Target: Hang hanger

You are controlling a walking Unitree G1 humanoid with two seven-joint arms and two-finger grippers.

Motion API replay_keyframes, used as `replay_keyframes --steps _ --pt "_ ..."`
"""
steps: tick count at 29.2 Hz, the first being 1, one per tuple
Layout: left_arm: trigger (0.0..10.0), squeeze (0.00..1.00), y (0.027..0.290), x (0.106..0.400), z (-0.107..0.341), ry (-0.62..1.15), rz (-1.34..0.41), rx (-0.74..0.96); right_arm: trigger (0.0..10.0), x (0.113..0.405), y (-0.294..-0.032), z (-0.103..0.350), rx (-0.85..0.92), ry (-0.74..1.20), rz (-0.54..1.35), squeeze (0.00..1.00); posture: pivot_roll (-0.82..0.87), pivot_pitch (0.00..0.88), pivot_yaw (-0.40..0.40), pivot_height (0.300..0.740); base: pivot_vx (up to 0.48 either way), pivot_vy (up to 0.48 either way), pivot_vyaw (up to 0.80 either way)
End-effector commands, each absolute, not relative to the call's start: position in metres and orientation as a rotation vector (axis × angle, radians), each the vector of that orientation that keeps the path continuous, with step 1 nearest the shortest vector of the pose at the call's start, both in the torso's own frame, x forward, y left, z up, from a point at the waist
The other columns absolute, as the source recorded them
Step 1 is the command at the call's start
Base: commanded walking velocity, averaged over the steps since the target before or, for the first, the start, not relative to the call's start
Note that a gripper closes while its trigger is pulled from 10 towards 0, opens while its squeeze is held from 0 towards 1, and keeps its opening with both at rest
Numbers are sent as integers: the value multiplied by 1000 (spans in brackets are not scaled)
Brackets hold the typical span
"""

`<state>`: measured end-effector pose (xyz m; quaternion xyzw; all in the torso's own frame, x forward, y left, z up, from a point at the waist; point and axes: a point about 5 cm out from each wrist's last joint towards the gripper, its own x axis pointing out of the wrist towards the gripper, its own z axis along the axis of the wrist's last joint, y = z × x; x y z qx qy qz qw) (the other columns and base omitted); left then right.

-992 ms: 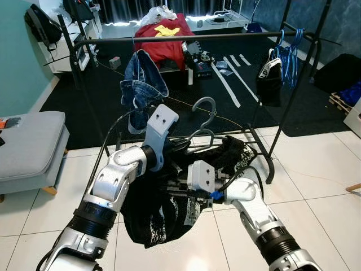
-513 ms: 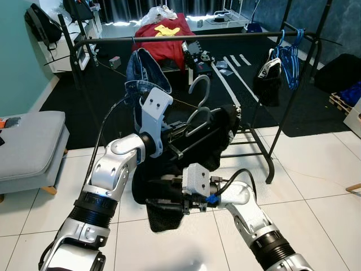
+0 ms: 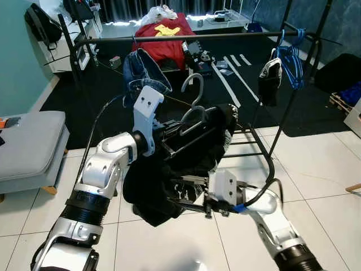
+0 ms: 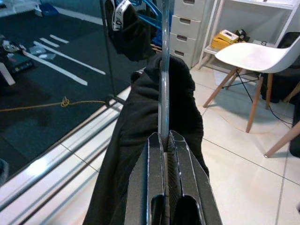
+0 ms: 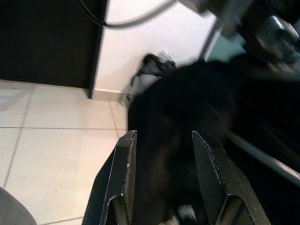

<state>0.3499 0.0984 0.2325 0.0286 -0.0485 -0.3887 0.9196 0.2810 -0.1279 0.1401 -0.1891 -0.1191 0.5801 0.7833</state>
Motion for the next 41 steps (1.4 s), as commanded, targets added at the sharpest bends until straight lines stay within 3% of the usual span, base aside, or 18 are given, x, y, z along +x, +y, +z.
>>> replay_keyframes --steps 1,2,6,7,8,9,10,16,19,24,33,41 --pt "0 0 102 348 244 -137 -805 55 10000 281 -131 141 -413 -273 1229 0 31 86 66 740 0 0 0" --pt "0 0 99 345 245 -139 -822 45 10000 283 -136 149 -406 -339 1170 1000 32 86 68 740 0 0 0" --pt "0 0 97 344 245 -139 -830 39 10000 285 -141 153 -422 -372 1122 1000 32 88 68 740 0 0 0" --pt "0 0 96 344 245 -139 -836 36 10000 289 -148 151 -472 -359 1066 918 32 87 67 740 0 0 0" --pt "0 0 95 343 245 -139 -841 36 10000 291 -153 149 -479 -346 1040 624 33 86 66 740 0 0 0" --pt "0 0 95 343 245 -139 -841 36 10000 291 -153 149 -479 -346 1040 624 33 86 66 740 0 0 0" --pt "0 0 94 343 245 -139 -850 35 10000 292 -156 147 -474 -335 1024 0 34 86 66 740 0 0 0" --pt "0 0 92 342 246 -139 -863 32 10000 292 -160 144 -457 -300 1029 0 32 86 67 740 0 0 0" --pt "0 0 89 340 249 -142 -888 26 10000 291 -170 123 -487 -122 1082 0 33 85 66 740 0 0 0" --pt "0 0 85 338 251 -145 -914 20 10000 293 -177 113 -502 -57 1055 0 36 85 67 740 0 0 0" --pt "0 0 78 332 253 -145 -965 14 10000 301 -179 112 -500 -73 998 0 41 82 72 740 0 0 0" --pt "0 0 71 326 249 -132 -999 15 10000 308 -160 133 -473 -248 1023 0 45 71 68 740 0 0 0"
